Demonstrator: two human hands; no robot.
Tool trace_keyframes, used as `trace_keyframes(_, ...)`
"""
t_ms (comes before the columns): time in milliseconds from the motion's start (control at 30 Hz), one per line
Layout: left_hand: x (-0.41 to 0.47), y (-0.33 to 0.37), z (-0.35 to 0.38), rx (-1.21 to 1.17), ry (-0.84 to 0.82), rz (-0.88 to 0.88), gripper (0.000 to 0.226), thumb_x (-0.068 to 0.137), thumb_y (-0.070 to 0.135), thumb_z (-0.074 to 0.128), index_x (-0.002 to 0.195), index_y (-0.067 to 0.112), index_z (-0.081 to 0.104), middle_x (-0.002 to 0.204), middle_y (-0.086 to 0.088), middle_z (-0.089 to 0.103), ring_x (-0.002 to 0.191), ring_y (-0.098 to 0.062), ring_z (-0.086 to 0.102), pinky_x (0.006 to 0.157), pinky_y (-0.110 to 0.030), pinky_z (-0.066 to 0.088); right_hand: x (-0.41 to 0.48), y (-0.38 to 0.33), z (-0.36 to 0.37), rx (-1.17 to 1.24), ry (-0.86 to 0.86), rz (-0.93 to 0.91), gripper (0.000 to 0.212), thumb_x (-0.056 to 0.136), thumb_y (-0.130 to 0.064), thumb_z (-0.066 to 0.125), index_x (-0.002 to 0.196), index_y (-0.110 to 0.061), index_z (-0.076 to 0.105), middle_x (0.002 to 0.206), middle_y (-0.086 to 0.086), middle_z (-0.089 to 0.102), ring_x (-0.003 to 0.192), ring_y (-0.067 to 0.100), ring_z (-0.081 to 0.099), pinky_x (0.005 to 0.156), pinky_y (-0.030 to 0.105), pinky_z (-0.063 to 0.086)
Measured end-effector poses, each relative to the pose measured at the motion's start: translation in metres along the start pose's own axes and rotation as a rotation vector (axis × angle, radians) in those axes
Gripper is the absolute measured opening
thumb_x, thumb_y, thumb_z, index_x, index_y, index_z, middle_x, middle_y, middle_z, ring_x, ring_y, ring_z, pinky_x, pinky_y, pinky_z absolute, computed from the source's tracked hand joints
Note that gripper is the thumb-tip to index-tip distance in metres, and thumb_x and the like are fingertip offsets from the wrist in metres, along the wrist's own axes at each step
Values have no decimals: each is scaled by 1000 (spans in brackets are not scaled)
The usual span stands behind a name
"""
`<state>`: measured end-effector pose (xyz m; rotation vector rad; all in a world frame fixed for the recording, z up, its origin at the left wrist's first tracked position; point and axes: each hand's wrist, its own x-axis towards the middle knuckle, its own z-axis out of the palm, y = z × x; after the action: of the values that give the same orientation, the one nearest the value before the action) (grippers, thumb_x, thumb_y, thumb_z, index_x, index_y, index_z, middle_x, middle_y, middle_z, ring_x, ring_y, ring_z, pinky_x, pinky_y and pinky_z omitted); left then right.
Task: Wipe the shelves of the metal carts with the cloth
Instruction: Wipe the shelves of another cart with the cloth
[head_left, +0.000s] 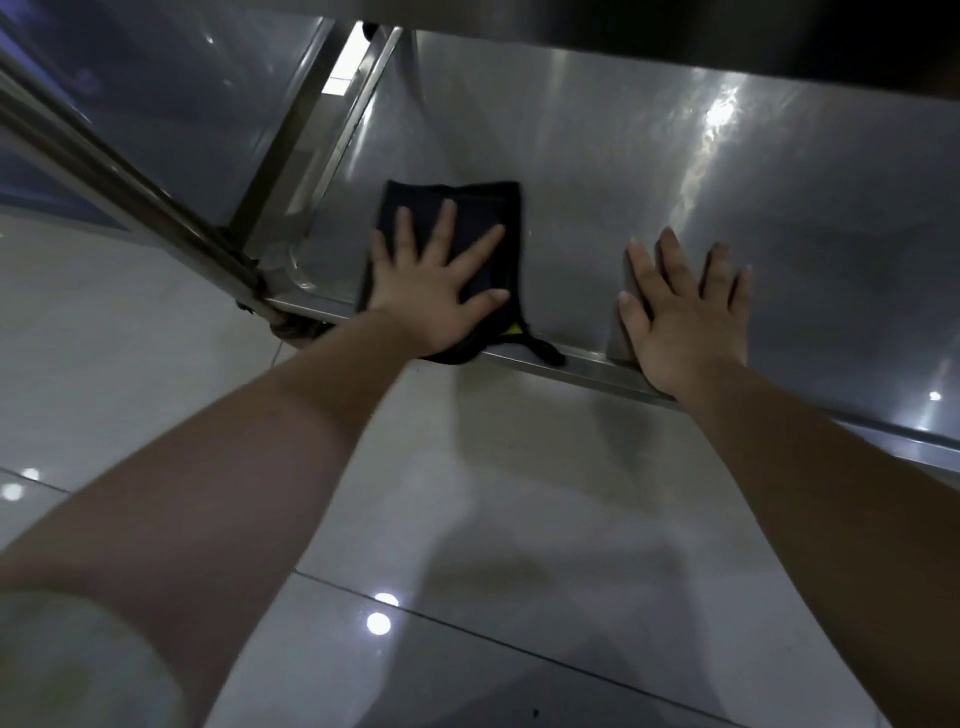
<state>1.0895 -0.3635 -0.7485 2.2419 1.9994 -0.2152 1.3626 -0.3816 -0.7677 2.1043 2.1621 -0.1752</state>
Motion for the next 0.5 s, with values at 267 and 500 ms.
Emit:
trace_keyframes(267,-8,60,2,-110,10,81,75,81,84,23,147,58,-1,163,10,-11,149,-34,-13,116,-60,-6,0,9,0,35,-3,-12,60,95,-62,5,151,-48,-9,164,-12,-7,149,36,-11,116,55,-8)
trace_keyframes(500,-14,-90,-5,-83,-34,-227,83,76,86,20,148,55,-3,164,9,-8,150,-29,-5,119,-54,3,1,6,3,38,16,-11,59,95,-61,7,151,-47,-6,164,-11,-4,148,37,-8,115,56,-7)
